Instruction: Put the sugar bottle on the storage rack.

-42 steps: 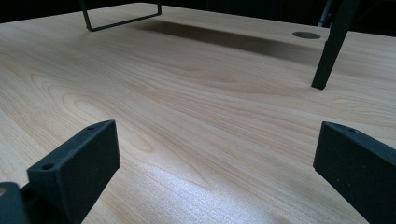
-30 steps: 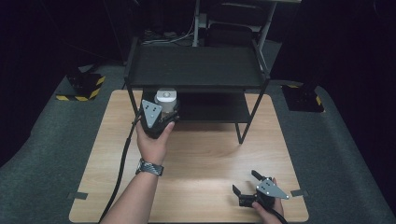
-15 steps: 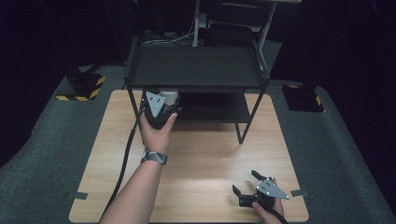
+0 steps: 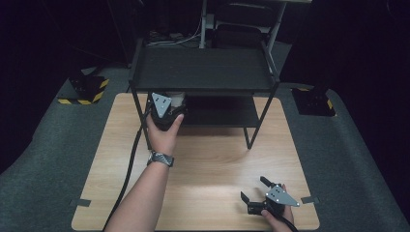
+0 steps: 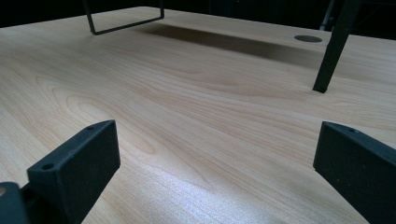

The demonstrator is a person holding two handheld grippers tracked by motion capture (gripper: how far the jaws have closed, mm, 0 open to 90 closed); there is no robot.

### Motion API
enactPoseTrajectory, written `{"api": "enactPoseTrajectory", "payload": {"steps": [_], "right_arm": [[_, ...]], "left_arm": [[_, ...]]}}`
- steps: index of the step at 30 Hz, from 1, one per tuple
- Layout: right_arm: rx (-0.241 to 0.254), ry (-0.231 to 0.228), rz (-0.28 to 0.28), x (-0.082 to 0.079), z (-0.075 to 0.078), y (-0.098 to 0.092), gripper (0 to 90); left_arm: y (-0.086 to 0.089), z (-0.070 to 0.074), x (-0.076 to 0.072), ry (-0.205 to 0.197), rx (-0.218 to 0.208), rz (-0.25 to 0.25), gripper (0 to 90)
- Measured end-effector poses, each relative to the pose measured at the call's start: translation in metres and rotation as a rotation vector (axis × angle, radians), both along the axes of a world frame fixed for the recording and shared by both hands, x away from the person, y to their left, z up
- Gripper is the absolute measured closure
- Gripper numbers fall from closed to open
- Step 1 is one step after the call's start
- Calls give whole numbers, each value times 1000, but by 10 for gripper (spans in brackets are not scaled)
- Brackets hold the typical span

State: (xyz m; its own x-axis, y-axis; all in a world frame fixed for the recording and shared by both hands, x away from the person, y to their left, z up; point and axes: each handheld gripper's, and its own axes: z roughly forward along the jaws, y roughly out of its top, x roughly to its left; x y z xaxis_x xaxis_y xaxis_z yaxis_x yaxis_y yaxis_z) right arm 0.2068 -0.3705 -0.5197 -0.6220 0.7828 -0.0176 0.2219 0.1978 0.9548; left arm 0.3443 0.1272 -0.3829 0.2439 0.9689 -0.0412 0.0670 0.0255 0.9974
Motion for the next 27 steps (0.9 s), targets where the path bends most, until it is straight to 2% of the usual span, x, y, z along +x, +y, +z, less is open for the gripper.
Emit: {"api": "enactPoseTrajectory", "payload": {"steps": [7, 9, 10, 12, 13, 15, 19, 20, 21, 22, 26, 27], "right_arm": [[-1, -1, 2, 0, 0, 0, 2], [-1, -1, 2, 0, 0, 0, 2], [-2, -1, 2, 0, 0, 0, 2], [-3, -2, 2, 0, 0, 0, 2], [-3, -2, 2, 0, 0, 0, 2], [-5, -4, 2, 0, 0, 0, 2], [-8, -3, 1, 0, 0, 1, 2], [-10, -4, 1, 0, 0, 1, 2], [-10, -3, 0, 0, 0, 1, 2], [-12, -3, 0, 0, 1, 2, 2], [-13, -2, -1, 0, 1, 2, 2], [-15, -1, -2, 0, 1, 2, 2]], "left_arm": [[-1, 0, -1, -2, 8, -1, 276], [0, 1, -2, -2, -2, -2, 193], [0, 2, -3, -1, -7, -3, 193], [-1, 3, -5, -1, -5, -1, 87], [-1, 3, -7, -3, -9, 3, 87], [-1, 2, -11, -5, -13, 4, 20], [7, -2, -26, -22, -1, -29, 7], [7, -2, -26, -22, -1, -29, 6], [11, -4, -35, -32, 7, -42, 5], [11, -4, -35, -32, 7, -42, 5], [20, -13, -53, -57, 1, -61, 5], [24, -18, -61, -67, -1, -68, 4]]}}
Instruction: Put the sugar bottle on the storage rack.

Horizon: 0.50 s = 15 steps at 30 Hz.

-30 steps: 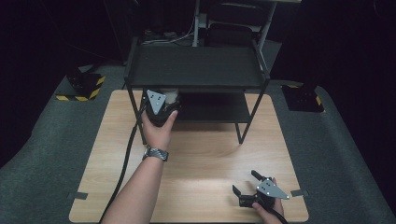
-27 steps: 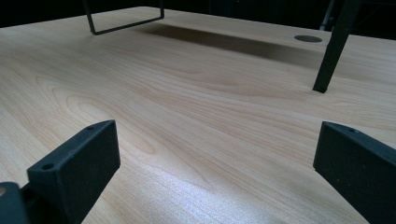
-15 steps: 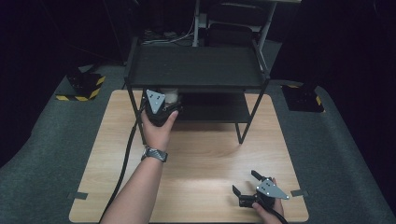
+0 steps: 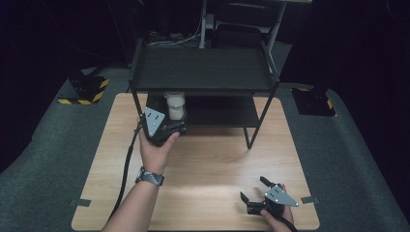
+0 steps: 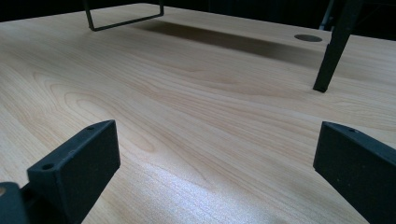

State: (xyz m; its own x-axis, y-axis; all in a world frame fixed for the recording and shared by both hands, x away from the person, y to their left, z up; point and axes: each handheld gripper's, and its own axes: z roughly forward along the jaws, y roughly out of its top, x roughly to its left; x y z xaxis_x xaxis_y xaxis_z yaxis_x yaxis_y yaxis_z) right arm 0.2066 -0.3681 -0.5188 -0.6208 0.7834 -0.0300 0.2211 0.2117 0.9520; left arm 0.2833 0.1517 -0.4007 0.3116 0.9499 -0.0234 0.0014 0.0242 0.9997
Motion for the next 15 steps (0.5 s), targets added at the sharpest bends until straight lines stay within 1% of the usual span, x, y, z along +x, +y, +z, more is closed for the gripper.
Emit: {"api": "enactPoseTrajectory", "payload": {"steps": [4, 6, 7, 8, 9, 12, 13, 14, 15], "right_arm": [[-2, 0, -4, 0, 0, 1, 2], [-5, -1, -4, 0, 0, 1, 2], [-5, -1, -4, 0, 0, 1, 2], [-5, -1, -4, 0, 0, 1, 2], [-5, -1, -6, -1, 0, 1, 2], [-8, -3, -7, -1, 0, 2, 2], [-8, -3, -7, -1, 0, 2, 2], [-9, -3, -7, -1, 0, 2, 2], [-9, -3, -7, -1, 0, 2, 2]], "left_arm": [[10, -13, -19, -9, 10, -10, 5], [14, -19, -27, -11, 3, -13, 5], [19, -25, -34, -17, -8, -18, 5], [19, -25, -34, -17, -8, -18, 4], [24, -32, -41, -23, -11, -28, 5], [35, -44, -54, -39, -10, -42, 4], [35, -44, -54, -39, -10, -42, 5], [39, -49, -61, -38, -20, -46, 4], [41, -52, -65, -35, -20, -49, 4]]}}
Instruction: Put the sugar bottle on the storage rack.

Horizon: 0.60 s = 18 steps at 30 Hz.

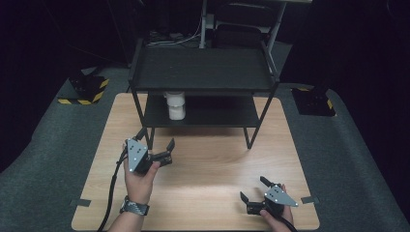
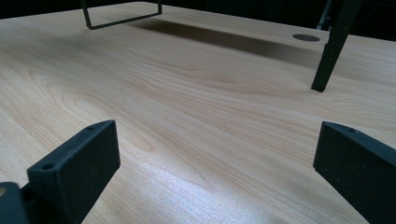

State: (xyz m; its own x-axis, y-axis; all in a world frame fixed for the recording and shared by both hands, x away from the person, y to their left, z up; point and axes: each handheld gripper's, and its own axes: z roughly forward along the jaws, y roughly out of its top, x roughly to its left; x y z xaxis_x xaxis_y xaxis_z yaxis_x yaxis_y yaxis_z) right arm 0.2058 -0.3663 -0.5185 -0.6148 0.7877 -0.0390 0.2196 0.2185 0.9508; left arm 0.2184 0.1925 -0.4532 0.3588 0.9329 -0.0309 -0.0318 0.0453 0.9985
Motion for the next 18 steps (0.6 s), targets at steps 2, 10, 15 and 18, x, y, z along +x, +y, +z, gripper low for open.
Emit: {"api": "enactPoseTrajectory", "payload": {"steps": [2, 10, 15, 18], "right_arm": [[0, 0, -1, 0, 0, 0, 2], [0, 0, 0, 0, 0, 0, 2], [-1, -1, 1, 0, 0, 0, 2], [0, -1, 1, 0, 0, 0, 2]], "left_arm": [[2, -4, -4, -1, -2, -5, 5], [14, -33, -31, 45, 28, -19, 5], [22, -49, -44, 79, 44, -23, 5], [26, -55, -49, 101, 51, -25, 5]]}}
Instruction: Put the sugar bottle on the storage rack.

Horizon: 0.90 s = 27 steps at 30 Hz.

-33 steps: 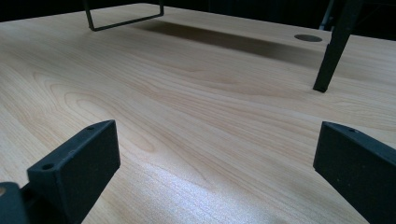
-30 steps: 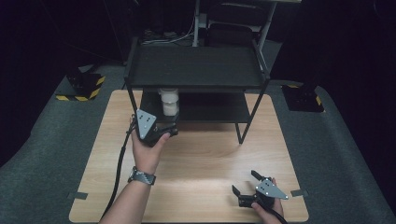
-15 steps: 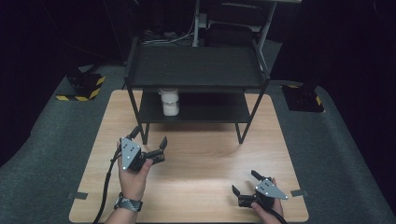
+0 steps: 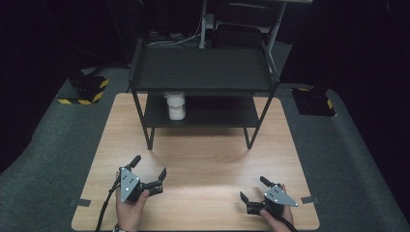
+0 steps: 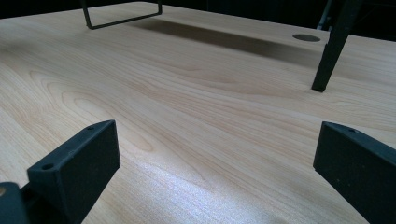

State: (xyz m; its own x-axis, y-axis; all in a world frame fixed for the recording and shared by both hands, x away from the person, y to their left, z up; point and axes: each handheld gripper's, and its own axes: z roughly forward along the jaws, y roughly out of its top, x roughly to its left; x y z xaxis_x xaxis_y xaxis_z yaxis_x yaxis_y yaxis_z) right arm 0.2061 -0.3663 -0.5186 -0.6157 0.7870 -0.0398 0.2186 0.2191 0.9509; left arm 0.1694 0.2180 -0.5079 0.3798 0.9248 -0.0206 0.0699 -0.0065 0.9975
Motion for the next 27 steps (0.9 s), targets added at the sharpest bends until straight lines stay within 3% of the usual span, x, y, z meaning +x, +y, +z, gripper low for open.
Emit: {"api": "enactPoseTrajectory", "payload": {"steps": [3, 10, 19, 27], "right_arm": [[0, 0, -1, 0, 0, 0, 2], [-1, -1, -4, -1, 0, 1, 2], [-4, -3, -7, -1, 0, 1, 2], [-7, -12, -11, -3, -1, 2, 2]], "left_arm": [[3, -9, -8, 32, 13, 6, 5], [6, -16, -15, 57, 19, 11, 5], [7, -26, -15, 137, 42, 9, 5], [2, -22, -10, 171, 99, 0, 5]]}}
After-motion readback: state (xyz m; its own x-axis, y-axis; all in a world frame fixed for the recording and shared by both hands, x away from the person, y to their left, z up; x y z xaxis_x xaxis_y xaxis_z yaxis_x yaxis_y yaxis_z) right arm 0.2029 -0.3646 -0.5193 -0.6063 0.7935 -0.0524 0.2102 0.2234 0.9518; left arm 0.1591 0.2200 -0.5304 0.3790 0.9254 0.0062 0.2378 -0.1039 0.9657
